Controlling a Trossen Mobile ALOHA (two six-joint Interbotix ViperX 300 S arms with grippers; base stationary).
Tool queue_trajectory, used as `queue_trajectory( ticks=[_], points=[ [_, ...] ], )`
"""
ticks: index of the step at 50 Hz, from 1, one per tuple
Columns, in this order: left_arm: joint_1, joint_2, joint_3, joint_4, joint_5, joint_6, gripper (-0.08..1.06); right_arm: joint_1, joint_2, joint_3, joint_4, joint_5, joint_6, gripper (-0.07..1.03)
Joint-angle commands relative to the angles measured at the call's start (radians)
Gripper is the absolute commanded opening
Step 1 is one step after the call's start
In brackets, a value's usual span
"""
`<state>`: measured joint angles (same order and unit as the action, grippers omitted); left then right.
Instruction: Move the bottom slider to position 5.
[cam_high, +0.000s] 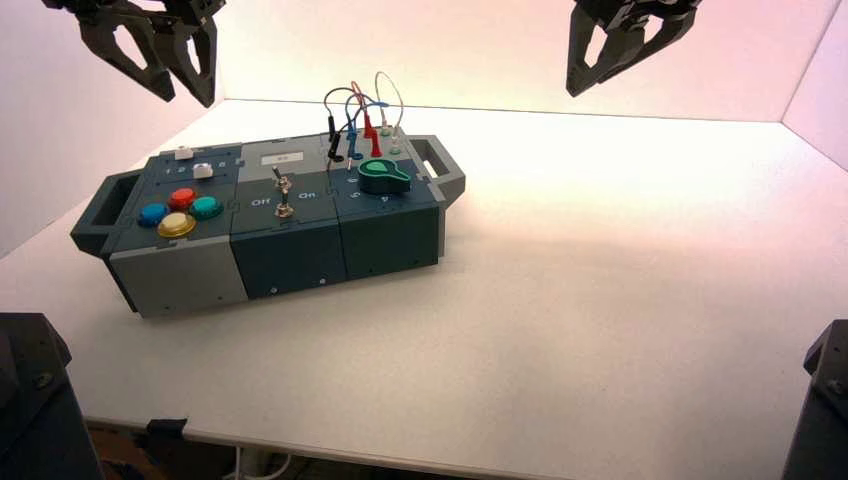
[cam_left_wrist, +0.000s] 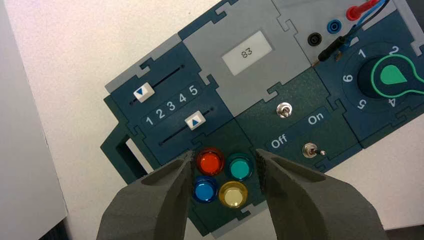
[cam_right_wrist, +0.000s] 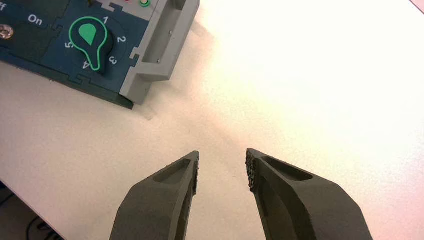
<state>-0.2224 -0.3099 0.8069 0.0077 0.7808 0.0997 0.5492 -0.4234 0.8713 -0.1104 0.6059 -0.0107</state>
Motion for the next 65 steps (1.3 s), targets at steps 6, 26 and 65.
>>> queue_trajectory(
  ticks=[6, 26, 65],
  points=[
    [-0.006, -0.005, -0.018, 0.003, -0.003, 0.003, 0.63, 0.0, -0.008, -0.028, 0.003, -0.005, 0.003, 0.51],
    [0.048, -0.009, -0.02, 0.003, 0.017, -0.003, 0.47, 0.0, 0.002, -0.028, 0.011, -0.006, 0.003, 0.51],
    [0.222, 0.152, -0.058, 0.009, 0.061, 0.009, -0.03, 0.0, 0.02, -0.032, 0.012, -0.003, 0.003, 0.51]
  ],
)
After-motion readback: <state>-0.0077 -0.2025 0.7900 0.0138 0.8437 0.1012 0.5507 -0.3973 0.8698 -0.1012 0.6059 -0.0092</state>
